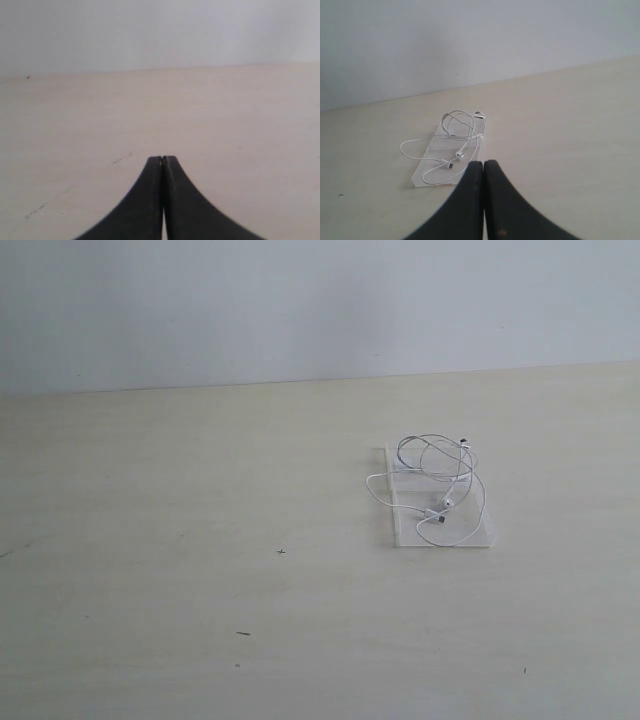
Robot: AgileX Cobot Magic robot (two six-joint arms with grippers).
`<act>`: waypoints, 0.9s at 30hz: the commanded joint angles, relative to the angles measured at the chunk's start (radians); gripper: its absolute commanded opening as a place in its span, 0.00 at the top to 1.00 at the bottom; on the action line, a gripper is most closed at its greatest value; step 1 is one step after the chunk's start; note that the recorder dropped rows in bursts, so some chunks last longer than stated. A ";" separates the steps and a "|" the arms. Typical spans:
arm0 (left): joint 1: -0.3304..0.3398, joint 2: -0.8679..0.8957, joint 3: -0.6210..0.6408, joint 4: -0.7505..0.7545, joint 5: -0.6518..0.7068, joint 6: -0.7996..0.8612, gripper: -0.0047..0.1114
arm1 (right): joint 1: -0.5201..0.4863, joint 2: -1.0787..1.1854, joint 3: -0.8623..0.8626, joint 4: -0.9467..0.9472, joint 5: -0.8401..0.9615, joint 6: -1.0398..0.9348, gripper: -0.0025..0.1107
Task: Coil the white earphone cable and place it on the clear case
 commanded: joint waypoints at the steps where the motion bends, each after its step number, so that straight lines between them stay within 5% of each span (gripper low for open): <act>1: 0.027 -0.004 0.003 -0.018 0.046 -0.009 0.96 | -0.005 -0.006 0.005 0.000 -0.008 0.001 0.97; 6: 0.073 -0.004 0.003 -0.018 0.046 -0.014 0.96 | -0.005 -0.006 0.005 0.000 -0.008 0.001 0.97; 27: 0.073 -0.004 0.003 -0.018 0.044 -0.014 0.96 | -0.005 -0.006 0.005 0.000 -0.008 0.001 0.97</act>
